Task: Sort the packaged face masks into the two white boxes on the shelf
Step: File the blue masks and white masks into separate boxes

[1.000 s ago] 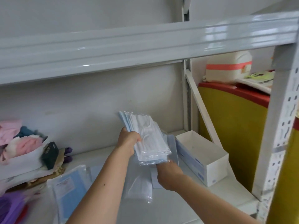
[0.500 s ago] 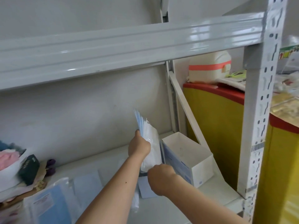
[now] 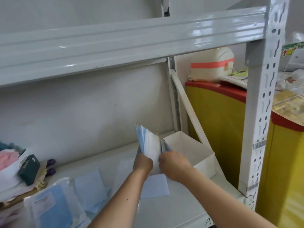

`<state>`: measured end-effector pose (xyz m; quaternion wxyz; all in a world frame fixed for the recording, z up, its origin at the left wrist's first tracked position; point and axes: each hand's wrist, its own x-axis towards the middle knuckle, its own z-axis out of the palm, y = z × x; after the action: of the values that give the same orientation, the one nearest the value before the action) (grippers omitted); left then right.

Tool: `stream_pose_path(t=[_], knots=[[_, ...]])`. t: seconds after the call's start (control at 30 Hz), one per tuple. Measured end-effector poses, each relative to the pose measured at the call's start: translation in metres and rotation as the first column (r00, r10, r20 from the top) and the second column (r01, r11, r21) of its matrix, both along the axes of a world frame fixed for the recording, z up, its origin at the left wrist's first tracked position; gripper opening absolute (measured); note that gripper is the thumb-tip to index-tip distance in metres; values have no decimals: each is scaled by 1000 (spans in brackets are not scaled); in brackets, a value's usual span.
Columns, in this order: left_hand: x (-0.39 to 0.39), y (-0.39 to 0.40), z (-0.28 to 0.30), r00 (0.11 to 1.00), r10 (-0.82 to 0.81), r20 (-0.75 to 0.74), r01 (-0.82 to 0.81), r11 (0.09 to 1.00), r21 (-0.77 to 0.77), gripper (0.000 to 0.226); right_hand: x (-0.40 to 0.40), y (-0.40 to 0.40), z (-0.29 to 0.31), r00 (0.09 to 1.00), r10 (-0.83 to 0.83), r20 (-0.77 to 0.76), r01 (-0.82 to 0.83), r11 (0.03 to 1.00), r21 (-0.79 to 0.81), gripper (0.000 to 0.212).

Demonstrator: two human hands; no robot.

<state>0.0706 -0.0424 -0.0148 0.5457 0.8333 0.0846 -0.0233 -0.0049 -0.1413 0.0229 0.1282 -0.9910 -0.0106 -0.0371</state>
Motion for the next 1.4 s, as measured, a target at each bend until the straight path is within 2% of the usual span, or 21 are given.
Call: stream_pose_path(t=[0.07,0.2,0.4,0.57,0.77,0.87,0.93,0.97,1.03,1.13,1.23,1.33,1.4], knots=[[0,6,-2,996,72,61,-78,993,89,55,3,-18,-1,993,-118,30,118,993,-3,29],[1,12,-5,984,171,41,-173,982,75,51,0,-33,-19,974,-204,-94,189,970,-153,33],[5,17,-6,963,270,-10,-270,961,-59,42,5,-7,-36,984,-153,-93,148,987,-65,34],[4,30,-5,968,249,32,-249,968,-8,45,19,17,-29,992,-84,-91,84,996,5,31],[-11,34,10,986,163,-30,-163,987,14,50,32,30,-34,995,-54,-85,50,998,-47,28],[-19,50,26,977,175,118,-181,983,36,66,30,32,-28,996,-85,5,85,996,21,29],[-23,79,34,930,290,225,-306,951,42,66,26,34,-22,989,-118,92,107,987,121,33],[-23,97,33,908,352,227,-372,927,47,61,22,37,-19,983,-124,137,100,980,174,36],[-21,132,20,903,418,103,-428,897,111,47,13,51,-13,971,-84,222,22,963,267,40],[-17,170,-9,929,365,-65,-341,909,242,39,-4,90,-13,948,115,295,-209,928,309,42],[-13,191,-24,963,256,-77,-218,919,328,45,-7,137,-31,926,327,188,-373,869,326,48],[-8,201,-33,987,111,-116,-47,890,454,39,4,165,-52,927,366,-78,-319,882,348,52],[-4,207,-37,983,92,-156,0,861,508,34,14,173,-66,926,319,-202,-253,921,296,49]])
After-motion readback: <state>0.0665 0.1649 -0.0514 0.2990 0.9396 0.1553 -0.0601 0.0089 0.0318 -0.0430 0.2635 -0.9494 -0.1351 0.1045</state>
